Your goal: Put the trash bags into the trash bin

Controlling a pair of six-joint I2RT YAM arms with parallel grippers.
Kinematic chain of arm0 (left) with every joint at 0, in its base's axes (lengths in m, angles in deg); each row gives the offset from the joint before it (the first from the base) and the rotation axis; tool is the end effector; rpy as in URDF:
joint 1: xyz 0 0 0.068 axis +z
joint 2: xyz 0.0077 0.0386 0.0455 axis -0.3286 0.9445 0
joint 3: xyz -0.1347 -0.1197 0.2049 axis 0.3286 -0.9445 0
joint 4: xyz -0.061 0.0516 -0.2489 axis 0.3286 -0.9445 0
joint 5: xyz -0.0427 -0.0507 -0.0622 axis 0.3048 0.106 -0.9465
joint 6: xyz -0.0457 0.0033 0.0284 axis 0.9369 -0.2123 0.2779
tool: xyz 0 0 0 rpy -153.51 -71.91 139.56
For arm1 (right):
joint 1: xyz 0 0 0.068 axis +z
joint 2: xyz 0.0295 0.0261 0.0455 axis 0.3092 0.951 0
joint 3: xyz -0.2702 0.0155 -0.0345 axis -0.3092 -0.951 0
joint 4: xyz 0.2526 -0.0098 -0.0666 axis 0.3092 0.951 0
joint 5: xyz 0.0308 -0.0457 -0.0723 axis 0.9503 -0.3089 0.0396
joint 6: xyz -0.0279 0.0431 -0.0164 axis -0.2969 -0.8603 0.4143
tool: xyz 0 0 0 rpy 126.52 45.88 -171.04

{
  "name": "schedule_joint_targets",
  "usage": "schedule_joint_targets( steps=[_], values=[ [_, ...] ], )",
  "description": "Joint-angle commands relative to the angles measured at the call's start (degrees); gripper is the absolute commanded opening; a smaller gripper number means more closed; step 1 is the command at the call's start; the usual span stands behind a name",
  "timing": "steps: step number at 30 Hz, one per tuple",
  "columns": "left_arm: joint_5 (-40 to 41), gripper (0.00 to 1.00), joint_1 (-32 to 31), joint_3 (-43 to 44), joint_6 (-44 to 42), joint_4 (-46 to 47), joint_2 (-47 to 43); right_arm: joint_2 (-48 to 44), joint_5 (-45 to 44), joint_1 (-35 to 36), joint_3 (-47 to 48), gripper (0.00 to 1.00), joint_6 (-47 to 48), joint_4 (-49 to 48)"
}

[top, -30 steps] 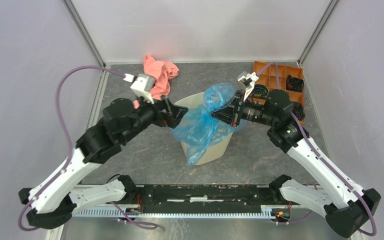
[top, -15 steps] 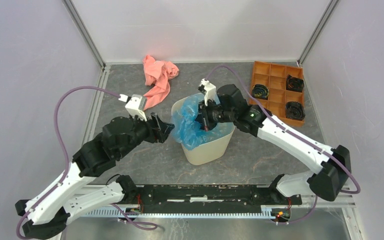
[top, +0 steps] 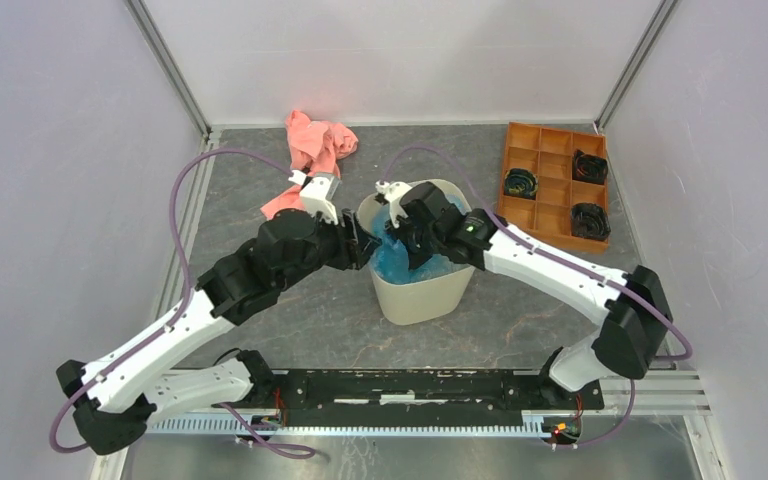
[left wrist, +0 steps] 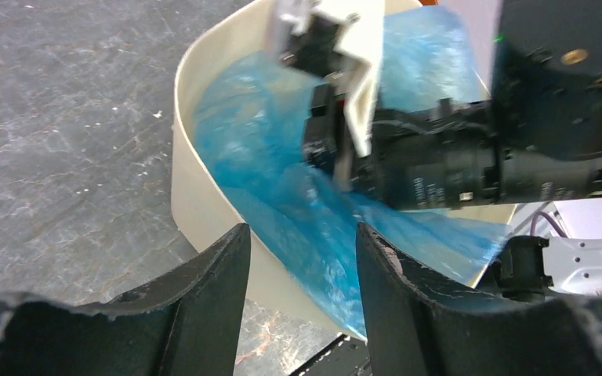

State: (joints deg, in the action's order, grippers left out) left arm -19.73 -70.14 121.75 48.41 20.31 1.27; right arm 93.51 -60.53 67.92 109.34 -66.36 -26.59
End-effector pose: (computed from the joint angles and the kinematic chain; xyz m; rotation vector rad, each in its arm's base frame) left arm 0.1283 -0.1474 0.3753 0.2283 1.9839 -0.7586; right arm 0.2107 0.2550 0.3014 -0.7431 2.3441 0.6448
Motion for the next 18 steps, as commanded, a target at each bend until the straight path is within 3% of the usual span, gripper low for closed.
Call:
schedule_joint_targets(
  steps=[1,8,14,18],
  values=[
    [1.6,0.58,0.0,2.2,-0.5,3.0,0.0,1.7,-2.6,0.9,0.9,0.01,1.1,-1.7],
    [7.1,0.63,0.0,-1.0,0.1,2.2,-8.5,4.2,-7.9,0.9,5.5,0.00,4.0,3.1],
    [7.6,0.74,0.0,3.3,-1.3,-1.1,-11.0,-6.9,-8.1,0.9,7.7,0.01,3.8,1.7],
    [0.2,0.84,0.0,7.2,-1.0,0.6,-9.1,-15.6,-7.8,0.7,0.8,0.12,1.4,-7.2]
  ],
)
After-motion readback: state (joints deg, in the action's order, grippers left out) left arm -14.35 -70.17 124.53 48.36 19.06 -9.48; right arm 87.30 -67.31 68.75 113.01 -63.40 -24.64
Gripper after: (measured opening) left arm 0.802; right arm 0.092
